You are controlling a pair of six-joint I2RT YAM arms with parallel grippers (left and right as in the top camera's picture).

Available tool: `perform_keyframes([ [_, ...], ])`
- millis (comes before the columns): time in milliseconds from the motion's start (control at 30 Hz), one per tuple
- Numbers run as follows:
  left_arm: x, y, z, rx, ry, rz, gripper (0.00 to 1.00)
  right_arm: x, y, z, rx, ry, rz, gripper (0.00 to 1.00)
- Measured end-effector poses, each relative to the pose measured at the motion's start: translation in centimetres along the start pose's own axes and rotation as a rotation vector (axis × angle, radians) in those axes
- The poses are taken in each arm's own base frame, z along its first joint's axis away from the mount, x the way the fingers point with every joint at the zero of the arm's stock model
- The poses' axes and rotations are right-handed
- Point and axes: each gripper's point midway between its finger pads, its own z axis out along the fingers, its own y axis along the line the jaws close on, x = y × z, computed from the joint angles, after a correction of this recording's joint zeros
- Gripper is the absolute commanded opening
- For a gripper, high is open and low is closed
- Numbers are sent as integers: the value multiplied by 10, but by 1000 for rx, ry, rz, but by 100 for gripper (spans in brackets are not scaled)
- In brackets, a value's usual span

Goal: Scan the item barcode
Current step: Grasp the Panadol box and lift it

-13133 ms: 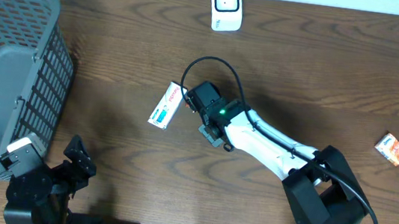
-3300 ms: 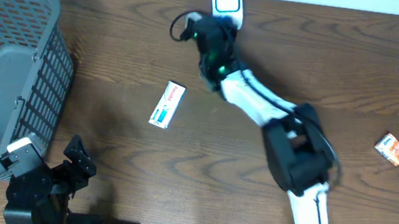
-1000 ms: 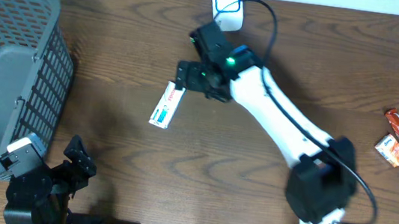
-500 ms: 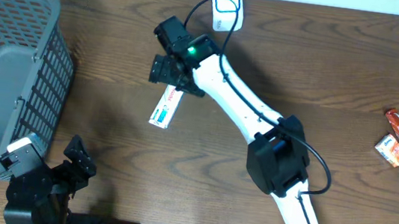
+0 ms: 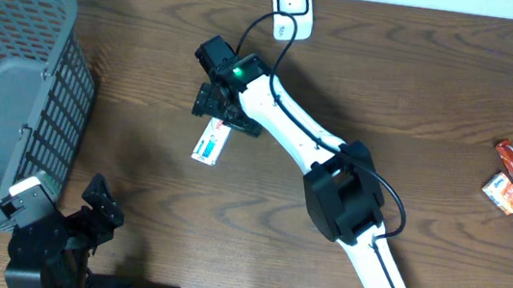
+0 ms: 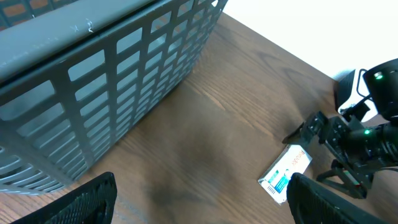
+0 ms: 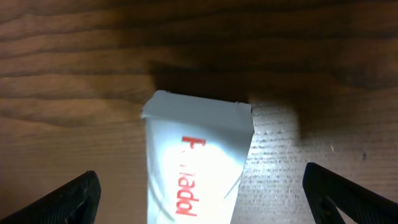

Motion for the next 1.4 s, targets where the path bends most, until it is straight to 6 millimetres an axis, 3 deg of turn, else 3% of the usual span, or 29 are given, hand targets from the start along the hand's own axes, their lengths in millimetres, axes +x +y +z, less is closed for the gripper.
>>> perform_keyframes([
  [233, 0, 0, 0, 0, 0, 0, 88, 5, -8, 13, 33, 24, -12, 72],
  [467, 0, 0, 0, 0, 0, 0, 88, 11, -16, 14, 66, 53, -107, 54],
  [633, 0, 0, 0, 0, 0, 0, 88, 20, -28, 12, 104, 100, -313, 47],
  [700, 0, 0, 0, 0, 0, 0, 88, 26, -37, 10, 132, 139, -448, 52],
  [833, 0, 0, 0, 0, 0, 0, 88, 38, -56, 5, 171, 238, -741, 89],
  [867, 0, 0, 0, 0, 0, 0, 88, 42, -62, 3, 180, 271, -819, 94],
  [1033, 0, 0, 0, 0, 0, 0, 88, 43, -73, 0, 197, 317, -1037, 95],
  [1200, 0, 0, 0, 0, 0, 0, 88, 40, -69, -1, 183, 306, -1104, 99],
  [1300, 0, 0, 0, 0, 0, 0, 88, 40, -60, -10, 139, 285, -1113, 99],
  [1400, 0, 0, 0, 0, 0, 0, 88, 36, -42, -32, 74, 213, -1118, 99],
])
